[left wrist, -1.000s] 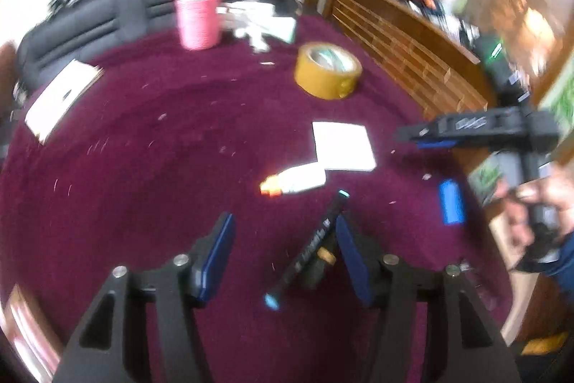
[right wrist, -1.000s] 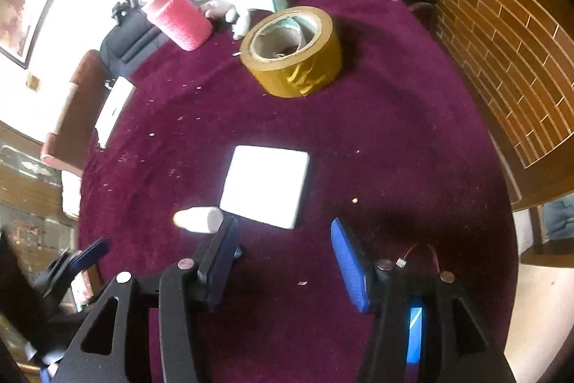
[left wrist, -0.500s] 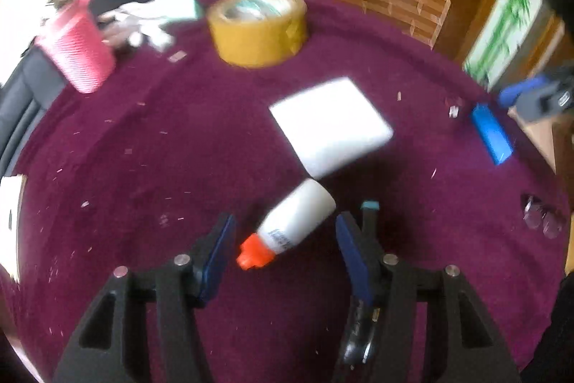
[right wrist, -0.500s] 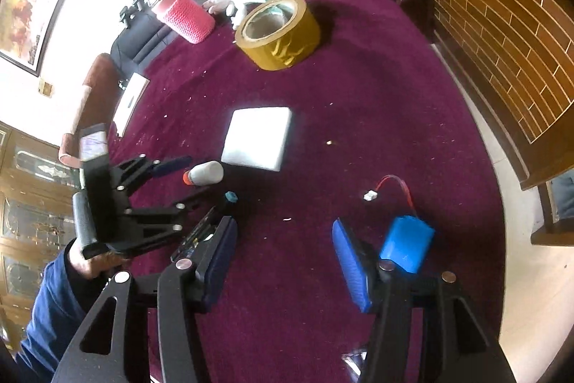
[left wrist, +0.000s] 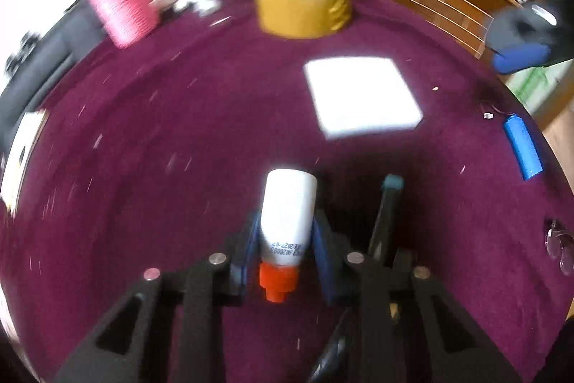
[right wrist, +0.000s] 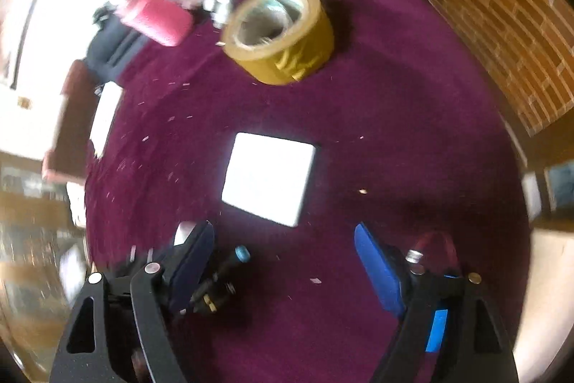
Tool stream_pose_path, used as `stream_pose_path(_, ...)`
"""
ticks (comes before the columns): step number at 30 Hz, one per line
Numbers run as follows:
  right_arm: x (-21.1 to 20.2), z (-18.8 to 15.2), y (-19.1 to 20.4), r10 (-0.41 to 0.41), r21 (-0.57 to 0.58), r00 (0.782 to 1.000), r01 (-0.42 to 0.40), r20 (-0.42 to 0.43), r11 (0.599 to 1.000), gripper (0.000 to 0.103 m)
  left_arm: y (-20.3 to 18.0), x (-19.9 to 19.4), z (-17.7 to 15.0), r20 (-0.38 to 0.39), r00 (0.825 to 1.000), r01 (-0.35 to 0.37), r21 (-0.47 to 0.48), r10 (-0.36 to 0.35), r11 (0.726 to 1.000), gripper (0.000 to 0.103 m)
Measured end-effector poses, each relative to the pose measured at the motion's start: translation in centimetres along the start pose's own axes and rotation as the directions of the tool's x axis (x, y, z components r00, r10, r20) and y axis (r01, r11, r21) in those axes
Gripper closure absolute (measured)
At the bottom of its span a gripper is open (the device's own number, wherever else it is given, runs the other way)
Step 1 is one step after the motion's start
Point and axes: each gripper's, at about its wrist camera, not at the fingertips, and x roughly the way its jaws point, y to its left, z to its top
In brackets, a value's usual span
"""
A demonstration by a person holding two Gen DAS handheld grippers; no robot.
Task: Organize objects
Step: 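Grasp the white glue bottle with the left tool while the right tool grasps the white foam square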
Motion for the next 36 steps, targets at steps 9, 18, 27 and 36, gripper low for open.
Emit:
stream_pose_path(9, 3.3, 2.8, 5.2, -0.098, -0.134, 0.994, 0.103, 0.043, 0.986, 0.017, 2.2, -4.6, -6.7, 0.022, 0.999, -0.024, -0.196, 0.029, 0.98, 0.076)
stream_pose_path(18, 6.8, 5.1, 4.6, -0.019, -0.311, 0.996, -0.009, -0.086, 0.95, 0.015, 4.1, -7.7, -9.4, 0.052, 0.999, 0.016, -0.295, -0.001, 0.955, 0.076)
stream_pose_path(27, 7.9, -0.1, 7.8, -0.2, -0.573, 0.977, 0.122, -0.075, 0.811, 0.015, 5.1, -7.2, -9.5, 0.048, 0.999, 0.04, -0.328, -0.026, 0.944, 0.076)
stream_pose_path(36, 6.6, -1.5, 5.8, -0.22, -0.532, 0.975, 0.196, 0.019, 0.824, 0.027, 5.0, -4.7, -7.6, -0.02, 0.999, 0.023, -0.329, -0.031, 0.944, 0.076)
